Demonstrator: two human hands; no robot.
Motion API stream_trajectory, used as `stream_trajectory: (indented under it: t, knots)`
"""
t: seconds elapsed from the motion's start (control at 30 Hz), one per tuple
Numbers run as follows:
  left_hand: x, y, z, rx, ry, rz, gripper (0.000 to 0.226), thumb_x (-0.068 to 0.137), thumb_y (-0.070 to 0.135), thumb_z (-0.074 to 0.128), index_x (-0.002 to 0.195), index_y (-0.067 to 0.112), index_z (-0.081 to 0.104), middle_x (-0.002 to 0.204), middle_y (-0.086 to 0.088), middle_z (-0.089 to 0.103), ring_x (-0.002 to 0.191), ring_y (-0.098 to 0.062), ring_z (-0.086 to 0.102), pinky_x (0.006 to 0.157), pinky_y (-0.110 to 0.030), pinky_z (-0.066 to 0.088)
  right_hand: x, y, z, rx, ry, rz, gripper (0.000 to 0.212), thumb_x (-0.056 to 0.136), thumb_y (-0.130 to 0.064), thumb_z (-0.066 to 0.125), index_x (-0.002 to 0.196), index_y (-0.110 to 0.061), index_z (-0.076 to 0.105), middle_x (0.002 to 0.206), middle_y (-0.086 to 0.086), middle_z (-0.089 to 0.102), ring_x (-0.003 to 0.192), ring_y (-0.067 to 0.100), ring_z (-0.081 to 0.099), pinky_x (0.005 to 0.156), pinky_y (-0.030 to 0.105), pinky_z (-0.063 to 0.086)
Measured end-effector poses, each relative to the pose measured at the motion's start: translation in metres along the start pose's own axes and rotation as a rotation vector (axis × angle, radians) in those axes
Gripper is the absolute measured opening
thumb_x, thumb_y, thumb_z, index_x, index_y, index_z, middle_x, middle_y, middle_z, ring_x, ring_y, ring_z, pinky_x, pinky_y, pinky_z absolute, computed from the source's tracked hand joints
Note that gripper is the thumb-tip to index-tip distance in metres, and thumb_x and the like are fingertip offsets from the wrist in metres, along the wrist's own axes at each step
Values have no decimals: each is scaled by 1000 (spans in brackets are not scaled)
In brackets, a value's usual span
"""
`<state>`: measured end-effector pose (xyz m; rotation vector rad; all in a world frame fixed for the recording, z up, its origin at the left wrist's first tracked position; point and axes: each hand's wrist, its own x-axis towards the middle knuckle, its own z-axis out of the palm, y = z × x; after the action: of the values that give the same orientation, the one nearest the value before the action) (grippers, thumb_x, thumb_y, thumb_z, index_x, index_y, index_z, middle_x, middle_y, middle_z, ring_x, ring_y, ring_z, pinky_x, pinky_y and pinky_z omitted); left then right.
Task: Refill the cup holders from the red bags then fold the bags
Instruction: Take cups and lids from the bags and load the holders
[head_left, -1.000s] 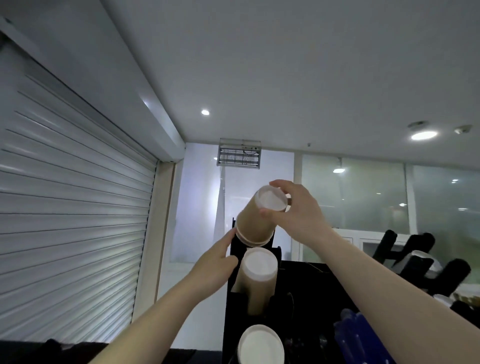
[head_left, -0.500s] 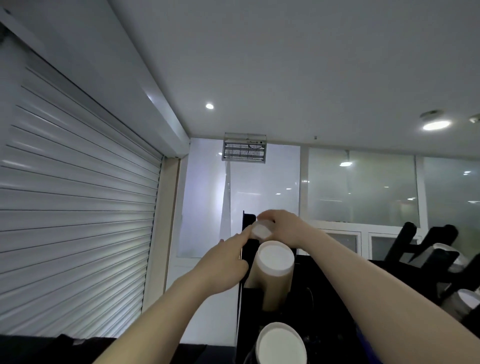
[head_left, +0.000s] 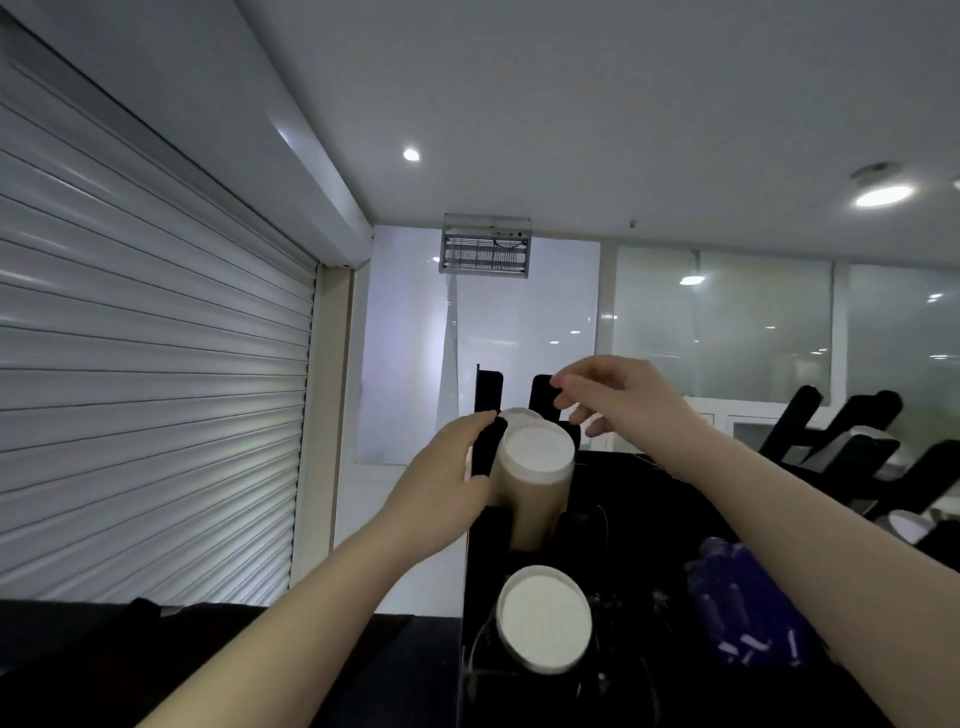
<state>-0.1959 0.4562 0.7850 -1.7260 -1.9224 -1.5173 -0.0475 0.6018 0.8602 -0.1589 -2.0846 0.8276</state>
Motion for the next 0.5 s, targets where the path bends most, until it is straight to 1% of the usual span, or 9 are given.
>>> stream_trajectory:
  t: [0.07, 0.1, 0.13, 0.17, 0.23, 0.3, 0.37, 0.43, 0.5]
  knots:
    - [-9, -4, 8, -75, 142, -36, 54, 86, 9, 52, 135, 29, 44, 128, 16, 44, 109, 2, 47, 81, -8, 36, -23, -2, 0, -30, -100, 6, 21, 80, -44, 66, 95, -31, 69, 89, -13, 71, 77, 5, 66, 66, 20, 56]
    - [-12, -6, 11, -97, 181, -101, 45, 87, 15, 55, 130, 27, 48, 123, 11, 49, 102, 1, 51, 75, -10, 39, -32, 0, 2, -83, -129, 17, 31, 73, -50, 68, 99, -35, 67, 92, -15, 70, 80, 6, 66, 70, 21, 56]
    - [-14, -8, 13, -115, 170, -191, 37, 87, 23, 58, 124, 26, 50, 116, 9, 53, 97, 0, 54, 71, -14, 41, -39, 3, 5, -138, -147, 38, 42, 66, -55, 71, 104, -39, 64, 94, -15, 68, 81, 6, 65, 73, 20, 55]
    - [-14, -10, 15, -161, 113, -291, 32, 87, 32, 59, 118, 24, 53, 111, 8, 57, 94, -2, 56, 71, -18, 43, -44, 7, 8, -177, -162, 68, 52, 61, -55, 75, 108, -42, 59, 96, -15, 65, 81, 5, 65, 75, 17, 53]
    - [-14, -15, 16, -354, -59, -456, 32, 87, 42, 58, 110, 20, 58, 101, 5, 66, 94, -10, 62, 81, -27, 48, -50, 16, 17, -189, -188, 159, 63, 60, -42, 84, 115, -40, 52, 99, -13, 63, 82, 2, 63, 77, 14, 50]
    - [-14, -18, 15, -497, -164, -516, 32, 86, 45, 59, 105, 20, 64, 86, 8, 71, 89, -12, 65, 83, -29, 49, -50, 24, 25, -146, -235, 257, 55, 65, -31, 85, 113, -28, 58, 100, -8, 68, 89, 4, 65, 87, 22, 51]
    - [-12, -22, 15, -544, -191, -529, 25, 86, 42, 60, 94, 20, 69, 74, 9, 71, 77, -10, 66, 78, -27, 48, -48, 28, 31, -75, -302, 328, 39, 66, -21, 81, 103, -17, 68, 98, 0, 73, 94, 14, 68, 93, 35, 52]
    - [-12, -24, 16, -581, -203, -543, 21, 85, 39, 62, 83, 20, 72, 71, 7, 70, 69, -9, 66, 75, -26, 49, -43, 28, 33, -38, -337, 412, 30, 67, -10, 75, 97, -7, 71, 96, 10, 74, 93, 23, 70, 92, 40, 53]
    - [-12, -26, 16, -596, -217, -538, 24, 83, 39, 64, 73, 22, 77, 72, 4, 71, 69, -9, 67, 78, -27, 52, -39, 28, 33, -30, -347, 491, 24, 69, -4, 73, 93, -1, 71, 91, 14, 74, 86, 26, 70, 86, 38, 56]
